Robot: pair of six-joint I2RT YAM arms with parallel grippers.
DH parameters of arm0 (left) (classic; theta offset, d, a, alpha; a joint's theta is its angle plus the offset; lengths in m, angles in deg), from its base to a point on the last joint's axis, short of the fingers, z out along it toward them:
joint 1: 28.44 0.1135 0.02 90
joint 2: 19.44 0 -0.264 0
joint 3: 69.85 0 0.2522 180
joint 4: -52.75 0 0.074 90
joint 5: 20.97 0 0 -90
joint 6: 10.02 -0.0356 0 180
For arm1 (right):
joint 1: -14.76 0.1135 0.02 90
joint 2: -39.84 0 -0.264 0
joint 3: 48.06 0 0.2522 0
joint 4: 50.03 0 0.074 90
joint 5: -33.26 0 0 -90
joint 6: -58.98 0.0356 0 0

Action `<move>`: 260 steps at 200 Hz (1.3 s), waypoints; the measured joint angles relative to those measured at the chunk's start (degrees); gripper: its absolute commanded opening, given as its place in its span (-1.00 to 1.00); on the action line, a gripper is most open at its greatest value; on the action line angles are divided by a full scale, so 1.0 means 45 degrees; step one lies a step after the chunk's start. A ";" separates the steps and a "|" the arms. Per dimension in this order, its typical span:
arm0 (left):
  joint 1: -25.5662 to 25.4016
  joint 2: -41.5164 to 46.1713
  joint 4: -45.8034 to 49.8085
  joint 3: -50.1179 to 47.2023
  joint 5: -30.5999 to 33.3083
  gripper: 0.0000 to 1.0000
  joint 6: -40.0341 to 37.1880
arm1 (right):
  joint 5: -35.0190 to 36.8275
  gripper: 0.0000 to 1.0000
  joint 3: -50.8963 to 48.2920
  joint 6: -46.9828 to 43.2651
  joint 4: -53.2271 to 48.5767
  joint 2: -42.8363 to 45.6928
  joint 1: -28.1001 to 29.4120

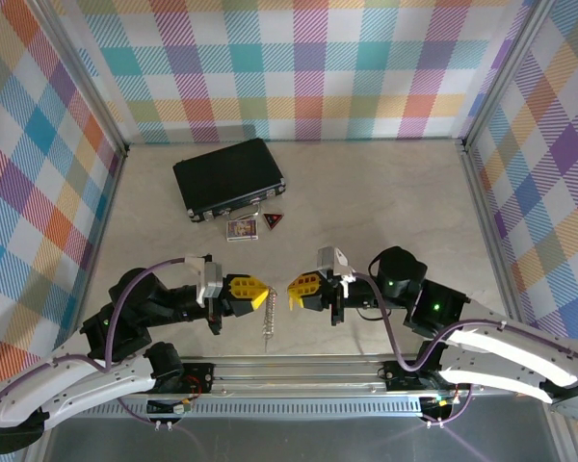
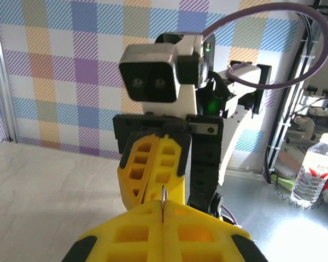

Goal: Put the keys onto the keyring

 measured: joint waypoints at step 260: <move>0.0000 0.0024 -0.0559 -0.0325 0.0345 -1.00 0.0019 | 0.2142 -1.00 -0.0107 -0.0219 0.2744 -0.0180 0.1506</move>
